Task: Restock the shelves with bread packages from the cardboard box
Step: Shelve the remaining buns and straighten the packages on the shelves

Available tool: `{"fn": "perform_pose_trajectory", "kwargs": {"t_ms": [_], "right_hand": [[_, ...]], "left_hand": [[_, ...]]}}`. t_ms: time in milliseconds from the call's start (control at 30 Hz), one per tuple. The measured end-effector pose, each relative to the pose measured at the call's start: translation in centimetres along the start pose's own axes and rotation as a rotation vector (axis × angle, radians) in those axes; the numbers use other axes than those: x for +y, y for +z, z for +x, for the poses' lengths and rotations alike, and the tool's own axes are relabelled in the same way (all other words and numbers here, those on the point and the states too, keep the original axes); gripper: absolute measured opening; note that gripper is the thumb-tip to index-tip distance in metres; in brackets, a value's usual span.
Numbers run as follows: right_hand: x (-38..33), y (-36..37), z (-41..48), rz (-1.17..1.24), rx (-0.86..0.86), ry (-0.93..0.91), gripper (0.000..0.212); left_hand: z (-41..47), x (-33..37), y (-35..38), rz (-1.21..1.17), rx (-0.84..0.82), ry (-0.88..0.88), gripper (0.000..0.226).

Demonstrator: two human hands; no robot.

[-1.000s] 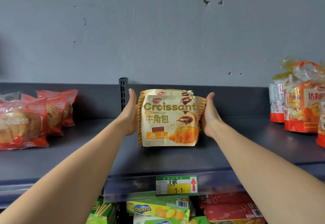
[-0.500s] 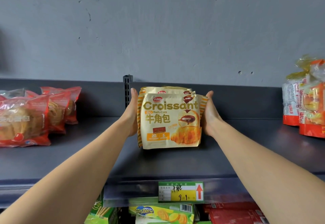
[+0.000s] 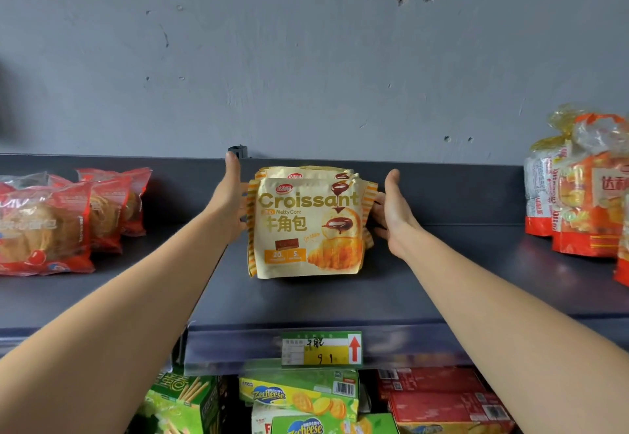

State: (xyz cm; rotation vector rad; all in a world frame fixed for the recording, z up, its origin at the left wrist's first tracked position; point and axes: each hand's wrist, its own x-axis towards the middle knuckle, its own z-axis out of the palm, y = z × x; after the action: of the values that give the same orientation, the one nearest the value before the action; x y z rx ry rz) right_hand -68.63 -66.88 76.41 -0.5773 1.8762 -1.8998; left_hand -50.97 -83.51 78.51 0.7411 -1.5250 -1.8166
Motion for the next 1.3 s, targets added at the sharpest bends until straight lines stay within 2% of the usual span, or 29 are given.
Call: {"fn": "perform_pose_trajectory", "kwargs": {"t_ms": [67,200,267,333,400,633,733,900,1300], "right_hand": [[-0.2,-0.9,-1.1,-0.052,0.003,-0.024,0.079],[-0.2,-2.4,-3.0,-0.151,0.045,-0.083,0.067],[-0.1,-3.0,-3.9,-0.185,0.083,-0.133,0.06],[0.0,-3.8,-4.8,-0.225,0.109,-0.192,0.041],[0.1,-4.5,-5.8,-0.26,0.123,-0.24,0.024],[-0.5,-7.0,-9.0,-0.343,0.185,-0.28,0.021],[-0.4,-8.4,-10.4,-0.372,0.224,-0.287,0.011],[-0.1,-12.2,-12.6,-0.477,0.309,-0.306,0.018],[0.9,-27.3,-15.2,-0.591,0.466,-0.253,0.01]], "left_hand": [[-0.9,0.7,0.2,0.084,0.112,0.077,0.094],[-3.1,2.0,1.1,0.173,0.299,0.308,0.047],[-4.2,2.3,1.7,0.223,0.357,0.441,0.04],[-5.3,2.6,2.4,0.255,0.366,0.537,0.037],[-6.3,2.7,3.1,0.282,0.327,0.619,0.034],[-9.2,3.2,6.4,0.43,0.17,0.732,0.034],[-10.2,2.9,8.3,0.458,0.103,0.74,0.028],[-11.3,1.3,12.3,0.525,-0.057,0.731,0.02],[-13.7,-5.0,27.2,0.722,-0.39,0.712,0.011]]}}
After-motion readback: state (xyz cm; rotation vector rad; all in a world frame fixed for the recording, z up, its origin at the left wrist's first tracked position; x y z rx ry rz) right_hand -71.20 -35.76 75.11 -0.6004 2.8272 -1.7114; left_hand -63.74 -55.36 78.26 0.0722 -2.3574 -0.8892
